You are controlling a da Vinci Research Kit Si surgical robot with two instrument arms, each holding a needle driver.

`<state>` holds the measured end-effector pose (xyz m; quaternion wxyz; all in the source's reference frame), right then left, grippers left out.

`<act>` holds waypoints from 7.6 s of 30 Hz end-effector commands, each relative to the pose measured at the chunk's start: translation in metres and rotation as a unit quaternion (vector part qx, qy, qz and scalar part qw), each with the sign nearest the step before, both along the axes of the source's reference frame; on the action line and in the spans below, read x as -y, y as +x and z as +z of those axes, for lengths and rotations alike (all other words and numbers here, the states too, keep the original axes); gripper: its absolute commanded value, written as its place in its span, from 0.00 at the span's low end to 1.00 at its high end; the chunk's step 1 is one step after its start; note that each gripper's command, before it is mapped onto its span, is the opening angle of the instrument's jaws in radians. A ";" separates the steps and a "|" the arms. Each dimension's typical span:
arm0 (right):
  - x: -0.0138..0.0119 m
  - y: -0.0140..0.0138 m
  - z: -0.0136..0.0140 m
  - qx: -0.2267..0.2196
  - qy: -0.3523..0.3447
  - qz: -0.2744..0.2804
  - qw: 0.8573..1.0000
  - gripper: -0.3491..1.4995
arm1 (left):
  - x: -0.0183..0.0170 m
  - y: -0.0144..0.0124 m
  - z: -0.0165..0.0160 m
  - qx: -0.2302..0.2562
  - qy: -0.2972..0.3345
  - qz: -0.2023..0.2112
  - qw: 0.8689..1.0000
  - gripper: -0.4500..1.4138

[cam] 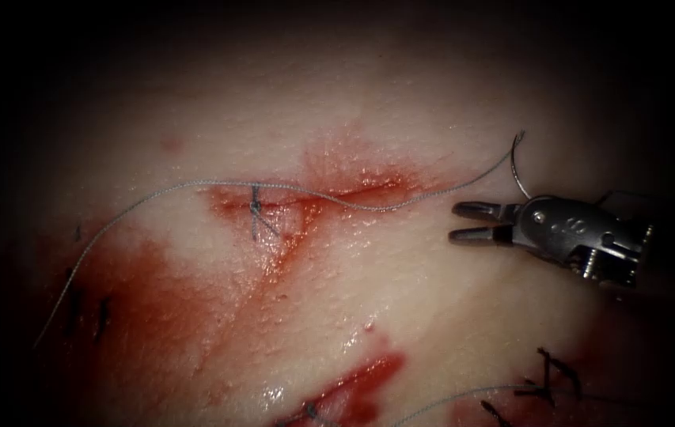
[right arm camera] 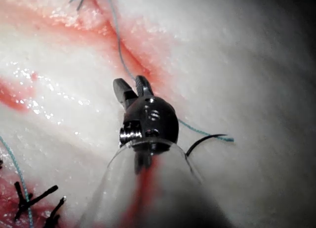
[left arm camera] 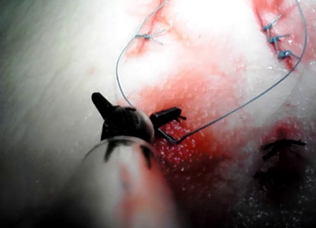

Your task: Wound Closure

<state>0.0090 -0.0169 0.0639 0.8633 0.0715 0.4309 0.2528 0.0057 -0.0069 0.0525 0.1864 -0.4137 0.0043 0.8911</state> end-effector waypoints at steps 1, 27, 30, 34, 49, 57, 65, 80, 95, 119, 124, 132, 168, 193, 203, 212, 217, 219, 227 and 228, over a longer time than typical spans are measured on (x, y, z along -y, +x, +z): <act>-0.0008 0.0003 0.0001 0.004 -0.002 0.002 1.000 0.30 | -0.0012 -0.0013 0.0001 0.031 -0.014 -0.009 0.999 0.80; -0.0010 -0.0073 -0.0049 0.077 -0.005 0.082 0.994 0.53 | -0.0095 -0.0414 0.0097 0.045 -0.086 0.023 0.995 0.67; -0.0010 -0.0074 -0.0047 0.080 -0.006 0.086 0.993 0.54 | -0.0108 -0.0442 0.0119 0.051 -0.079 0.033 0.995 0.65; -0.0009 -0.0079 -0.0047 0.081 -0.007 0.085 0.993 0.53 | -0.0134 -0.0486 0.0158 0.053 -0.098 0.056 0.992 0.60; -0.0007 -0.0121 -0.0058 0.108 -0.009 0.106 0.988 0.53 | -0.0137 -0.0566 0.0280 -0.029 -0.071 0.191 0.979 0.60; -0.0007 -0.0129 -0.0064 0.124 -0.007 0.122 0.985 0.53 | -0.0145 -0.0577 0.0320 -0.061 -0.066 0.219 0.972 0.61; -0.0006 -0.0120 -0.0058 0.118 -0.006 0.121 0.986 0.54 | -0.0138 -0.0592 0.0332 -0.060 -0.077 0.254 0.962 0.50; -0.0001 -0.0101 -0.0059 0.084 0.024 0.174 0.981 0.65 | -0.0135 -0.0542 0.0324 -0.117 -0.091 0.253 0.956 0.00; 0.0003 -0.0041 -0.0059 -0.106 0.204 0.367 0.901 0.61 | -0.0079 -0.0386 0.0247 -0.200 -0.198 0.031 0.959 0.00; -0.0001 0.0084 -0.0014 -0.162 0.205 0.468 0.844 0.83 | -0.0063 -0.0385 0.0197 -0.250 -0.314 -0.178 0.899 0.00; 0.0001 0.0094 -0.0005 -0.164 0.197 0.469 0.845 0.83 | -0.0061 -0.0388 0.0185 -0.228 -0.306 -0.187 0.905 0.00; -0.0001 0.0106 -0.0006 -0.161 0.191 0.473 0.845 0.75 | -0.0058 -0.0395 0.0181 -0.221 -0.308 -0.187 0.906 0.00; -0.0012 0.0078 -0.0017 -0.121 0.104 0.470 0.868 0.00 | -0.0058 -0.0403 0.0158 -0.179 -0.278 -0.158 0.931 0.53; -0.0105 0.0093 0.0015 -0.158 -0.119 -0.032 0.980 0.00 | -0.0083 -0.0259 0.0125 -0.053 -0.031 -0.016 0.998 0.43; -0.0111 0.0096 0.0017 -0.160 -0.133 -0.028 0.978 0.00 | -0.0144 -0.0263 0.0210 -0.131 -0.094 0.003 0.987 0.50; -0.0129 0.0058 -0.0017 -0.143 -0.116 -0.022 0.983 0.00 | -0.0137 -0.0306 0.0264 -0.151 -0.046 0.109 0.981 0.63; -0.0139 0.0015 -0.0047 -0.129 -0.105 -0.023 0.986 0.00 | -0.0127 -0.0329 0.0284 -0.154 -0.016 0.148 0.977 0.59; -0.0140 0.0002 -0.0054 -0.129 -0.107 -0.012 0.986 0.00 | -0.0124 -0.0341 0.0294 -0.170 -0.007 0.174 0.970 0.56; -0.0131 0.0009 -0.0046 -0.122 -0.114 -0.009 0.986 0.00 | -0.0134 -0.0359 0.0318 -0.186 -0.005 0.180 0.966 0.37; -0.0129 0.0013 -0.0045 -0.119 -0.115 -0.008 0.986 0.00 | -0.0134 -0.0359 0.0325 -0.191 -0.003 0.186 0.964 0.28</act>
